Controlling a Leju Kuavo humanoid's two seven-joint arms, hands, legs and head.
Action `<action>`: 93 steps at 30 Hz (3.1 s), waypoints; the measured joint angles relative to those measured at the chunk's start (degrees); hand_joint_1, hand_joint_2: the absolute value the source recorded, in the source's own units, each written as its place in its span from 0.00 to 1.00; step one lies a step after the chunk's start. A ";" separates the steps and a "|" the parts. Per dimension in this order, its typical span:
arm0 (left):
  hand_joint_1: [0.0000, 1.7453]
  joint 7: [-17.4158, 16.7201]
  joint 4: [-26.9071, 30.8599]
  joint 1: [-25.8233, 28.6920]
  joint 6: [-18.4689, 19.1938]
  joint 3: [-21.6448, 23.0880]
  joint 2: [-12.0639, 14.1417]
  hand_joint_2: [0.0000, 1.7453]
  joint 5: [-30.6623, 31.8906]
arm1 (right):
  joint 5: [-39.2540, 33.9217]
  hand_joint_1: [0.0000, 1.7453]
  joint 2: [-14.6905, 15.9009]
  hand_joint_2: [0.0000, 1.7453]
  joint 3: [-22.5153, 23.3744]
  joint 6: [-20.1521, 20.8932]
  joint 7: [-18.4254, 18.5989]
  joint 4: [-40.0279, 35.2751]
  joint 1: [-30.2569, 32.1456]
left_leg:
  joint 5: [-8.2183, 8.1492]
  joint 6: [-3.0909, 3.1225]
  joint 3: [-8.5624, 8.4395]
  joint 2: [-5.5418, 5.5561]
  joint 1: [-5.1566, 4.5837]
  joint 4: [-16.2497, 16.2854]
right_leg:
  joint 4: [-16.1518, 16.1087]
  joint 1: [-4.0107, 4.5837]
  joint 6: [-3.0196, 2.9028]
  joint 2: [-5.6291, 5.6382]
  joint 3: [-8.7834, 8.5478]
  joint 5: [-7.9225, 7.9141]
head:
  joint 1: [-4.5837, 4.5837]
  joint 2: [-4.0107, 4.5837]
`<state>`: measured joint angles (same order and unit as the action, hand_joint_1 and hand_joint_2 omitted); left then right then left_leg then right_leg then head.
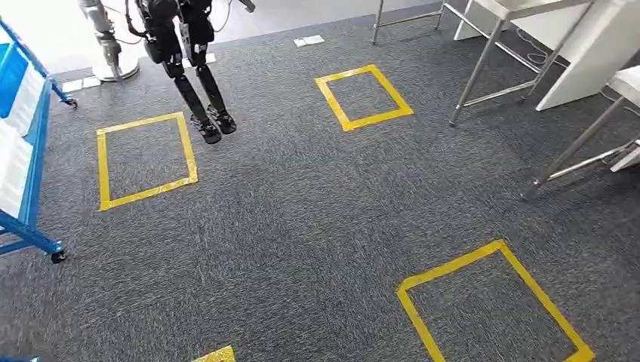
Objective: Take the parts from the cabinet and place them on the table.
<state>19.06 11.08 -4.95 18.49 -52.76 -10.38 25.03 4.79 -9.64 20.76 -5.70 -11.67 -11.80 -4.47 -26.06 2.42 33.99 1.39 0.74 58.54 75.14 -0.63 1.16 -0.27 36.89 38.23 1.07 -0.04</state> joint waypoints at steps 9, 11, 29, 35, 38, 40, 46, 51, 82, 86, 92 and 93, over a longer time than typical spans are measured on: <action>0.00 0.11 0.02 0.47 -0.98 -0.61 0.28 0.00 -1.05 | 3.89 0.00 -0.48 0.00 -2.16 -2.03 1.62 0.11 -0.58 | 0.51 -1.59 0.08 5.40 -0.21 -0.20 | -17.00 0.14 0.14 2.57 -7.18 -9.01 | -0.13 0.00; 0.00 -0.07 0.02 0.76 -1.33 -0.72 0.50 0.00 -1.07 | 4.07 0.00 -0.81 0.00 -2.62 -1.79 1.73 0.11 -0.85 | -0.51 -1.92 0.94 2.98 -0.12 1.19 | -17.37 -0.65 -0.80 1.32 -7.06 -9.62 | -0.20 0.00; 0.00 -2.12 0.02 -0.02 -1.57 -0.52 -0.04 0.00 1.75 | 16.13 0.00 -0.11 0.00 -10.84 -11.39 1.40 0.15 -0.17 | -0.45 0.66 -0.61 -1.17 -0.30 -0.11 | -5.11 0.40 -0.84 -0.37 -2.00 -2.30 | -0.28 0.00; 0.00 -1.97 0.02 0.21 -1.38 -0.55 -0.24 0.00 1.51 | 16.29 0.00 0.00 0.00 -11.52 -11.32 1.62 0.15 -0.37 | -0.02 0.16 -0.56 3.61 -0.18 0.01 | -13.32 -0.50 1.48 1.63 -5.78 -7.55 | -0.24 0.00; 0.00 -1.88 0.02 0.19 -1.25 -0.57 -0.24 0.00 1.42 | 18.71 0.00 -0.04 0.00 -12.70 -12.29 4.35 0.17 -0.46 | 0.09 -0.91 -0.23 5.00 -0.52 0.13 | -16.98 -0.27 0.67 2.67 -6.65 -8.69 | -0.42 0.00; 0.00 -1.88 0.02 0.52 -1.60 -0.57 -0.24 0.00 1.68 | 17.95 0.00 -0.17 0.00 -12.72 -12.48 3.89 0.17 -0.56 | 0.45 -1.68 -0.02 5.79 -0.20 -0.28 | -17.04 -0.04 -0.12 1.85 -7.28 -9.01 | -0.31 0.00; 0.00 -1.90 0.02 0.47 -1.75 -0.50 -0.26 0.00 3.04 | 19.71 0.00 -0.09 0.00 -14.05 -13.90 5.86 0.22 0.20 | -8.46 -2.60 7.73 -0.99 -0.02 16.69 | -17.34 -0.01 -1.83 -1.84 -6.87 -9.45 | -0.96 0.00; 0.00 -1.66 0.02 0.43 -1.95 -0.37 -0.24 0.00 3.83 | 20.46 0.00 -0.13 0.00 -14.25 -14.75 5.79 0.22 0.24 | -1.22 -1.93 -0.99 -5.00 -0.14 1.15 | -17.34 0.32 -1.82 -4.24 -7.21 -9.21 | -1.03 0.00; 0.00 -2.14 0.02 -0.93 -2.45 0.33 -0.52 0.00 5.55 | 24.87 0.00 0.33 0.00 -16.50 -17.29 8.76 0.48 0.71 | -1.36 -0.73 -1.44 -6.57 -0.89 0.49 | -17.37 0.65 -1.91 -5.37 -7.18 -9.26 | -1.35 0.00; 0.00 -2.12 0.02 -1.15 -2.49 0.35 -0.48 0.00 5.57 | 23.60 0.00 0.33 0.00 -16.13 -16.52 8.00 0.46 0.59 | -1.17 -0.25 -0.94 -3.97 -1.48 -0.16 | -17.56 1.12 -1.13 -7.97 -7.51 -8.95 | -1.31 0.00; 0.00 -2.12 0.02 -1.48 -2.89 0.44 -0.72 0.00 5.75 | 23.52 0.00 0.50 0.00 -15.19 -16.28 7.52 0.46 0.88 | 0.17 0.87 -1.13 0.46 -0.49 -1.24 | -0.33 0.30 -0.70 -0.07 0.32 -1.23 | -0.85 0.00; 0.00 -2.12 0.02 -1.31 -2.93 0.44 -0.72 0.00 5.79 | 23.93 0.00 0.55 0.00 -15.12 -16.28 7.89 0.48 0.93 | 0.20 0.81 -1.16 1.24 -0.48 -1.23 | 0.12 0.13 -0.19 -0.02 0.62 -1.54 | -0.90 0.00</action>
<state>16.94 11.10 -6.26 15.56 -52.33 -11.10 30.82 28.72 -9.09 5.64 -21.99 -3.78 -11.32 -3.53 -25.86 3.24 32.83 2.64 0.26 57.31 75.27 -0.49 0.96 -0.29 37.51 36.69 0.17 -0.04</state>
